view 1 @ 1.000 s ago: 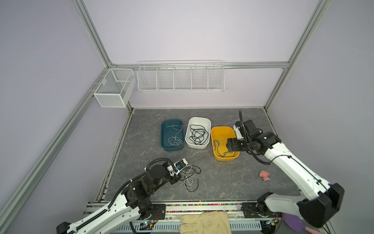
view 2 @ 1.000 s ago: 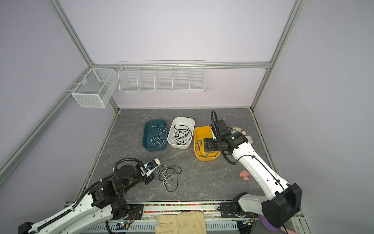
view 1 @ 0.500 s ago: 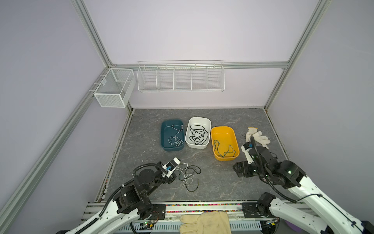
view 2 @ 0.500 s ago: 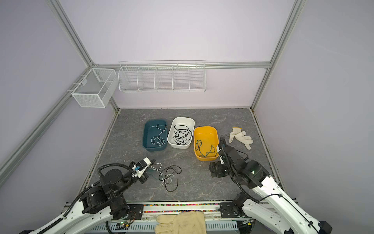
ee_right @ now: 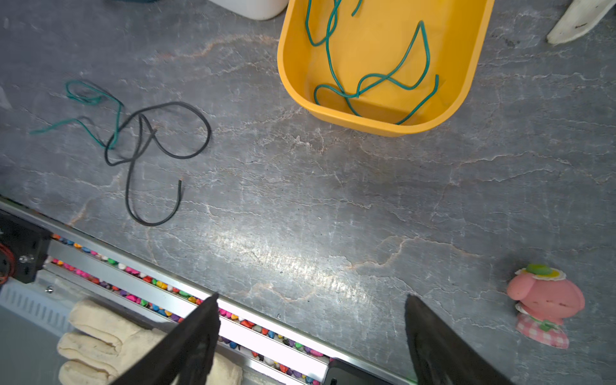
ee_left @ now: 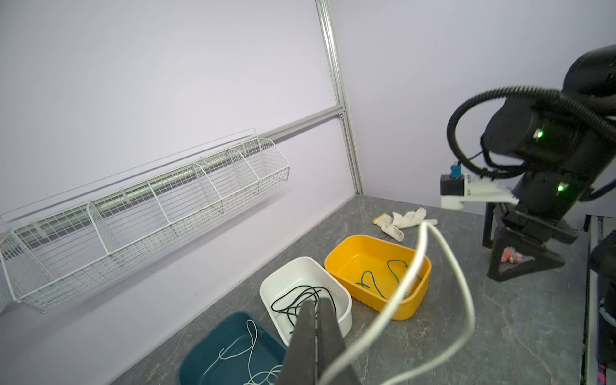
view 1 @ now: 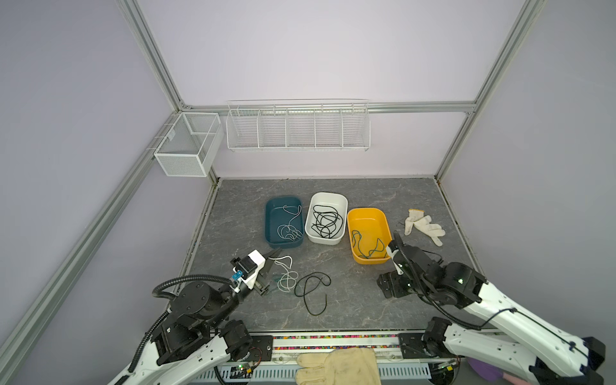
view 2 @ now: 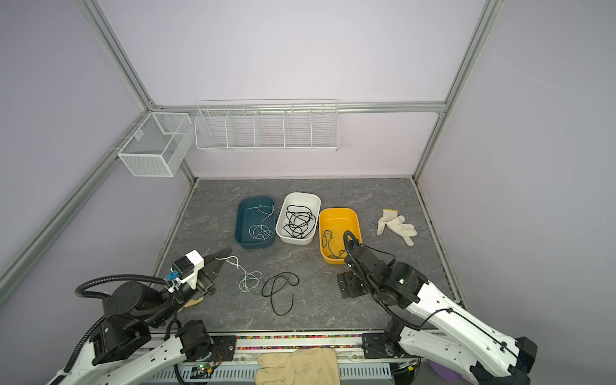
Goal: Untangle the cables
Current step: 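Carry the white cable with the left gripper to the teal tub while right draws back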
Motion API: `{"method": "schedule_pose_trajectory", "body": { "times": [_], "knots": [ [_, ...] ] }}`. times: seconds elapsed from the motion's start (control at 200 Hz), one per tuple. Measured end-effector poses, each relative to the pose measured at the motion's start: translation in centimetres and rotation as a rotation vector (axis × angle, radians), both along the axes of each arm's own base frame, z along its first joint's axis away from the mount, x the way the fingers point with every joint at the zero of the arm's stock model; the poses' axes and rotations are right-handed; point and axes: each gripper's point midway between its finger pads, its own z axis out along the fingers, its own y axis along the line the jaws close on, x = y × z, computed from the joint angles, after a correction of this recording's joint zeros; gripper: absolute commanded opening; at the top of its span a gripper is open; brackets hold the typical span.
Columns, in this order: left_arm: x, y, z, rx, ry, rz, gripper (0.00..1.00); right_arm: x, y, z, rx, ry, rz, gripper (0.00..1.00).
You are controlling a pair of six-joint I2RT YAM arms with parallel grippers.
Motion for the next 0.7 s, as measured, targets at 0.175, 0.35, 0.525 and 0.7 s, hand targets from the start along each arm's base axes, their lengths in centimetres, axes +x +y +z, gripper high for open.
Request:
{"method": "schedule_pose_trajectory", "body": {
  "times": [0.175, 0.35, 0.525, 0.7],
  "knots": [
    [0.3, -0.2, 2.8, -0.009, -0.012, 0.007, 0.00, -0.4, 0.7, -0.8, -0.055, 0.008, 0.040, 0.88],
    [2.0, -0.5, 4.5, 0.029, -0.002, 0.083, 0.00, -1.1, 1.3, -1.2, -0.078, 0.011, 0.088, 0.88],
    [4.2, -1.5, 4.7, 0.123, -0.004, 0.167, 0.00, -1.5, 1.8, -1.2, -0.081, 0.006, 0.120, 0.88],
    [6.7, -2.1, 4.9, 0.204, -0.004, 0.243, 0.00, -1.8, 2.1, -1.3, -0.093, 0.001, 0.143, 0.88]
  ]
}}
